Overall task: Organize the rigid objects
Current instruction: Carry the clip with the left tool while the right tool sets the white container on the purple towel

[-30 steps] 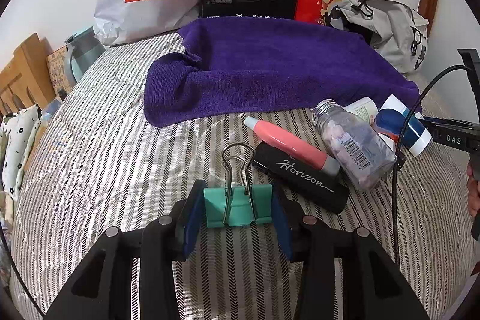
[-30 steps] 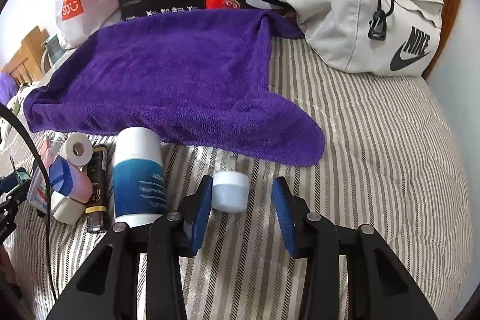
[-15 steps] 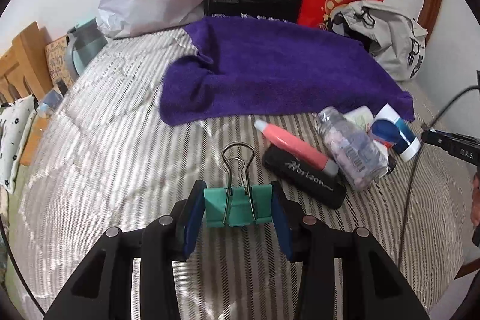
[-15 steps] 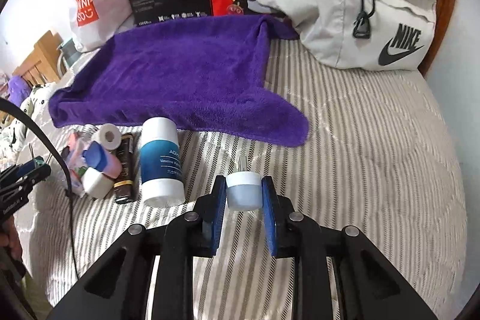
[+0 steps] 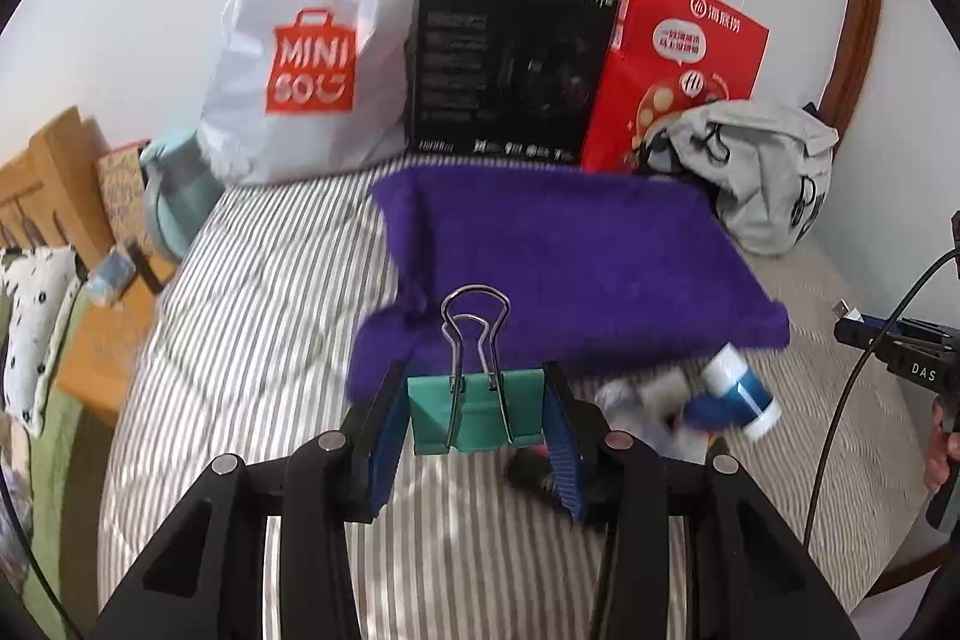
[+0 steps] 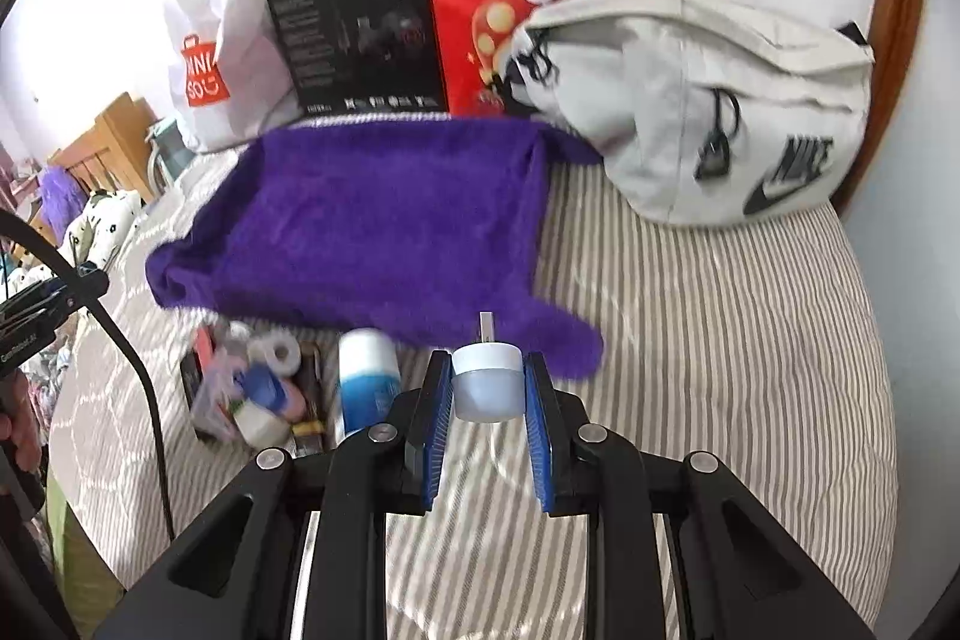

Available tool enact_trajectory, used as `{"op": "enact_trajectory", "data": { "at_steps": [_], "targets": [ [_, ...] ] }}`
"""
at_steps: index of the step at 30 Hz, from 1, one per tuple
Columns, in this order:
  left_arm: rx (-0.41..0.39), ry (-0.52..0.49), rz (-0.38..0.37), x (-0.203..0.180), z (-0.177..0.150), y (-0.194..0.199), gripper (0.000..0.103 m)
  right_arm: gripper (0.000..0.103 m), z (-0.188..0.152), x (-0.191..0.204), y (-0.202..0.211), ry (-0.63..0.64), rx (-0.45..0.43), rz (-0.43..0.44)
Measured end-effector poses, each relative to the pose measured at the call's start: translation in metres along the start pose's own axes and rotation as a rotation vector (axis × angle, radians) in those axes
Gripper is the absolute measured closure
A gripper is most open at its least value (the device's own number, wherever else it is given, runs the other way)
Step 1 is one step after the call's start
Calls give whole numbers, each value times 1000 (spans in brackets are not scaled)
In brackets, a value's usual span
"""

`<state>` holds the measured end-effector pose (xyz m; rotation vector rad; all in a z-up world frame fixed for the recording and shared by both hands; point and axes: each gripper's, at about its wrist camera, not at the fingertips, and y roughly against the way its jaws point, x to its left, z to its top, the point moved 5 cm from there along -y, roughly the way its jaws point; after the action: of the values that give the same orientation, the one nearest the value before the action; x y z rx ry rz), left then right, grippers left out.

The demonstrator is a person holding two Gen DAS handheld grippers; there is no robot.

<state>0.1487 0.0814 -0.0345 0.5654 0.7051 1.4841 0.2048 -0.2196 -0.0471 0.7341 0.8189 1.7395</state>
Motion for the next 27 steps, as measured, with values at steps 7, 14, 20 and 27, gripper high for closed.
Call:
{"op": "enact_trajectory", "data": {
  "at_steps": [7,14,20,27],
  "targets": [
    [7,-14,-11,-3,37,-29,63,79,47,14,-29,37,-12,41],
    [24,-11,-18,-2,67,-67,63,79,90,16,-75,55,-1,58],
    [49,-8,-20,0,80,-102,63,79,116,19,-119,79,24,65],
    [78,-10,-14,-1,83,-129,63,79,126,21,-182,85,117,51]
  ]
}}
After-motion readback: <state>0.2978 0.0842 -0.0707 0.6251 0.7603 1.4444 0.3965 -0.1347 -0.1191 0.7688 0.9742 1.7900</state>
